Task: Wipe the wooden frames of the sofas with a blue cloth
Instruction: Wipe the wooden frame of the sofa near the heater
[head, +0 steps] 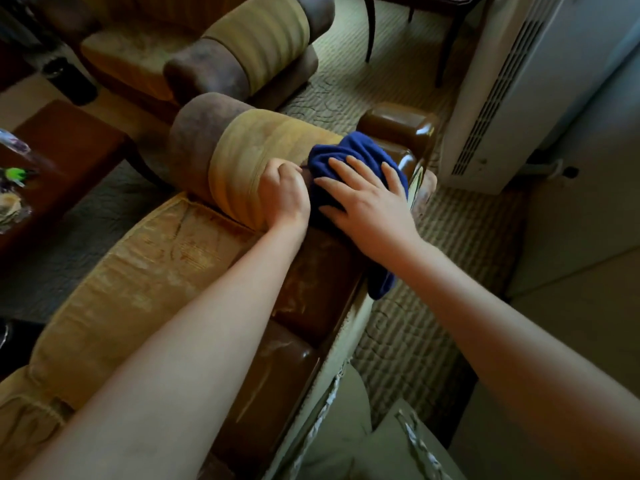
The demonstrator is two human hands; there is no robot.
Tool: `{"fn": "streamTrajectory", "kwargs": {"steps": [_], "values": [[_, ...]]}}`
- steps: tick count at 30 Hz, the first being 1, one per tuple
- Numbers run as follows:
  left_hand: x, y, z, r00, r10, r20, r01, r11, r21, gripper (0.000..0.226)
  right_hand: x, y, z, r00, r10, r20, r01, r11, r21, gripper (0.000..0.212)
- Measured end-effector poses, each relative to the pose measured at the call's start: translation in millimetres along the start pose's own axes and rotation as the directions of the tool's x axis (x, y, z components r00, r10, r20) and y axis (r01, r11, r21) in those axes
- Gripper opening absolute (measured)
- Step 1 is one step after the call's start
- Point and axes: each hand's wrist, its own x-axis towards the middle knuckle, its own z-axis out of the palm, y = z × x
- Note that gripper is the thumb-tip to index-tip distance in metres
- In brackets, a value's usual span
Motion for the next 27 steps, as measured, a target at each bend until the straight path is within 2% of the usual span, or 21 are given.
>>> {"fn": "streamTrajectory", "kwargs": {"steps": [2,4,8,12,14,17,21,24,27], "values": [[0,0,0,0.999,0.033,0.020,-0.034,0.999,0.033,0.020,-4,18,-10,0.998,-0.036,0.059,0.030,0.994,0.101,0.048],[1,0,1,0.995,0.082,0.056,-0.086,0.993,0.079,0.024,-15,31,-8,1.000,-0.021,0.007,0.019,0.973,0.230,0.044],[-3,3,6,0.970,0.229,0.087,-0.245,0.922,0.301,0.046,-23,12,15,0.960,0.148,-0.236,-0.068,0.945,0.319,0.043],[-12,8,4,0.921,0.353,0.166,-0.390,0.810,0.438,0.048,27,26,11,0.908,0.311,-0.281,-0.215,0.922,0.323,0.042],[-14,9,2,0.915,0.358,0.187,-0.404,0.795,0.452,0.048,48,46,8,0.840,0.466,-0.278,-0.296,0.823,0.485,0.039],[-14,10,2,0.922,0.330,0.204,-0.388,0.793,0.470,0.049,44,47,12,0.702,0.684,-0.200,-0.301,0.539,0.786,0.040],[-11,9,5,0.945,0.259,0.202,-0.325,0.824,0.464,0.034,-10,-8,30,0.658,0.749,-0.072,-0.223,0.286,0.932,0.046],[-11,7,5,0.949,0.248,0.197,-0.312,0.841,0.442,0.030,-57,-55,51,0.672,0.740,0.001,-0.219,0.197,0.956,0.050],[-11,8,5,0.949,0.245,0.196,-0.308,0.846,0.436,0.030,-48,-49,45,0.674,0.738,0.031,-0.243,0.182,0.953,0.051]]}}
